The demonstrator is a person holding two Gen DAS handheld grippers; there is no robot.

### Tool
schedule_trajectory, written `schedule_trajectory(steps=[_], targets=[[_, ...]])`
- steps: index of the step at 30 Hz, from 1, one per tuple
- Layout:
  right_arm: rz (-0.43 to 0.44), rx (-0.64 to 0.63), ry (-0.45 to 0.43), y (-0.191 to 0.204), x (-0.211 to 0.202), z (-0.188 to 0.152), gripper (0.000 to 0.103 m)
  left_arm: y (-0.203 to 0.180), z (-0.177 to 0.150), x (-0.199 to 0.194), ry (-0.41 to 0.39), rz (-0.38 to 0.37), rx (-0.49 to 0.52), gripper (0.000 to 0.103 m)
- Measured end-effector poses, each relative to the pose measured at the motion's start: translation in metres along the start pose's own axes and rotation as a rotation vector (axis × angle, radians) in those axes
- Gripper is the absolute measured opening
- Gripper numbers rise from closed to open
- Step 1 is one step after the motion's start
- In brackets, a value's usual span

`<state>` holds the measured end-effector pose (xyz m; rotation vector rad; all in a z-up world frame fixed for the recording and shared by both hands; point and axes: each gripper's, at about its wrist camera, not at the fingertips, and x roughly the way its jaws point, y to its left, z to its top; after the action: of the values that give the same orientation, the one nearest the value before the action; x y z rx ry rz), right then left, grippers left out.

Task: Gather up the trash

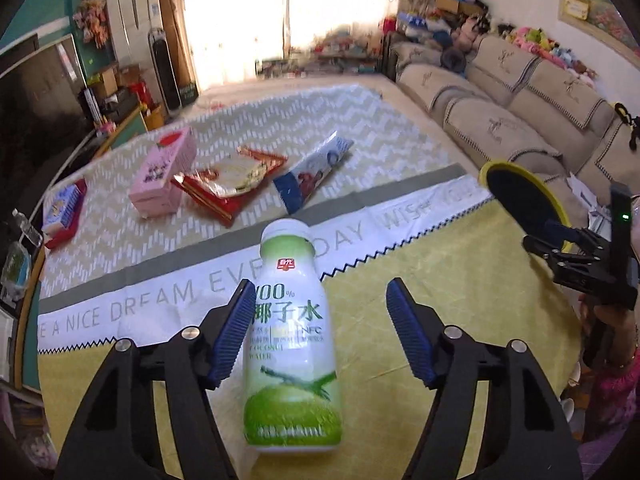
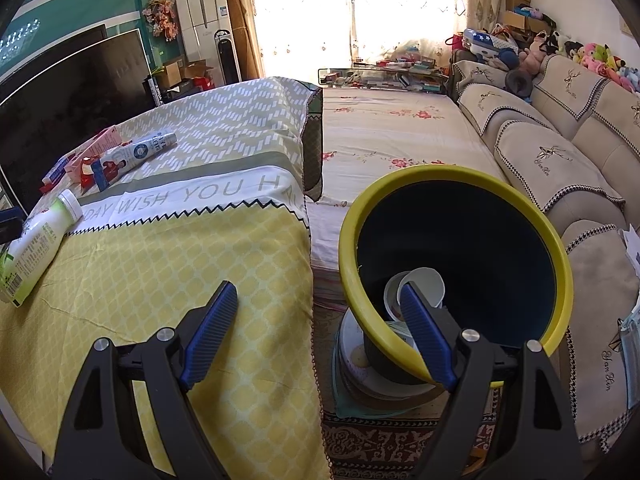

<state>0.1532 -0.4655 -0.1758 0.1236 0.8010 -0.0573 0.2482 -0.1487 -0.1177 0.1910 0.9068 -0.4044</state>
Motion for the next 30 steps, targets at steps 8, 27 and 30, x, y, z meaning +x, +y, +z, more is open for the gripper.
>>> schedule_trajectory(steps=[8, 27, 30], targets=[[0.010, 0.014, 0.001, -0.004, 0.000, 0.000, 0.081, 0.002, 0.003, 0.042, 0.192, 0.061, 0.045, 0.058], [0.032, 0.038, -0.059, -0.012, -0.026, 0.003, 0.081, -0.016, 0.040, -0.046, -0.031, -0.012, 0.032, 0.052], [0.030, 0.051, -0.073, -0.018, -0.031, 0.003, 0.081, -0.038, 0.047, -0.053, -0.038, -0.055, 0.073, 0.052]])
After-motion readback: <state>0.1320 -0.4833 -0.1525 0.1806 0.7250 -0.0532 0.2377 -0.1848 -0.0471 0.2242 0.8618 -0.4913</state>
